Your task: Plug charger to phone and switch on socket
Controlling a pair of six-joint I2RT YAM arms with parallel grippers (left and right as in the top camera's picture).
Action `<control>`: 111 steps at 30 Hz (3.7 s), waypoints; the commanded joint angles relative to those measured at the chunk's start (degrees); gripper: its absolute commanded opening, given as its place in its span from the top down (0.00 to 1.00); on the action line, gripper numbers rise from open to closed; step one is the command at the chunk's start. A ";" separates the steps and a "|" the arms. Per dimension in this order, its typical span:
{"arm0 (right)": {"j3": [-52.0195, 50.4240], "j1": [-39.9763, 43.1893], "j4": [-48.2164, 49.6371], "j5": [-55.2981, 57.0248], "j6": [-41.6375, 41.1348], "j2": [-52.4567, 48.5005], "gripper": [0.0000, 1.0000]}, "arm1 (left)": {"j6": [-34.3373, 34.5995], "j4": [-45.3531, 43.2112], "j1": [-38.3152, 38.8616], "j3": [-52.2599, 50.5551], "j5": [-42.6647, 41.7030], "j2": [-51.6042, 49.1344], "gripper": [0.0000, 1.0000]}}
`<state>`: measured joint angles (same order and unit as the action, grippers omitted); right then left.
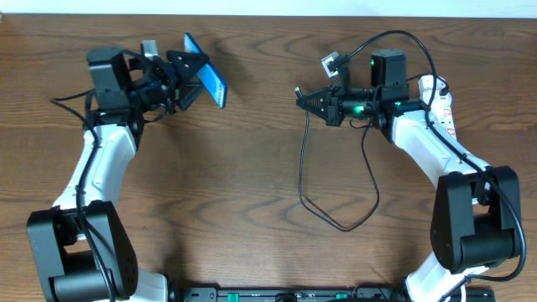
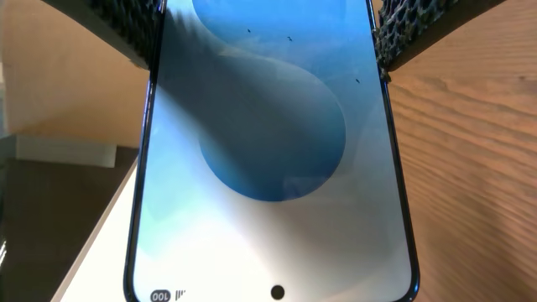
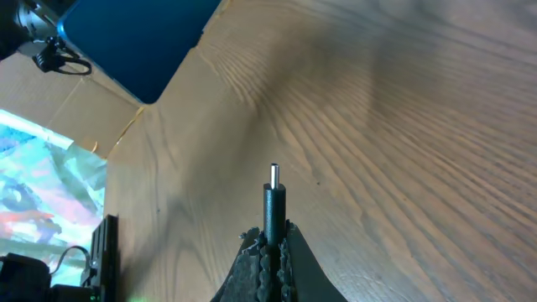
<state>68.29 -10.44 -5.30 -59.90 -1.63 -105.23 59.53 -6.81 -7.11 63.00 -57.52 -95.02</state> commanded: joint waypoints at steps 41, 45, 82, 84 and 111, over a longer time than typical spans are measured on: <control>1.01 -0.92 -5.49 22.05 -9.64 -0.02 0.99 | -3.58 0.37 0.72 0.11 0.15 0.83 0.93; 1.01 -1.16 -7.98 31.21 -13.68 -0.02 0.99 | -3.58 0.35 0.72 0.11 0.20 0.83 0.93; 0.96 -11.28 -13.64 65.37 -28.55 -5.90 0.55 | -3.32 -0.09 0.72 0.13 1.27 0.85 0.93; 0.96 -11.26 -13.55 65.37 -28.55 -5.90 0.29 | -3.32 -0.09 0.72 0.13 1.22 0.83 0.93; 1.14 -11.26 -9.09 61.11 -28.57 -5.88 0.75 | -3.34 -0.11 0.72 0.13 1.31 0.83 0.93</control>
<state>68.42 -21.78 -14.50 1.13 -30.22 -111.33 56.93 -6.35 -6.52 63.00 -55.33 -95.02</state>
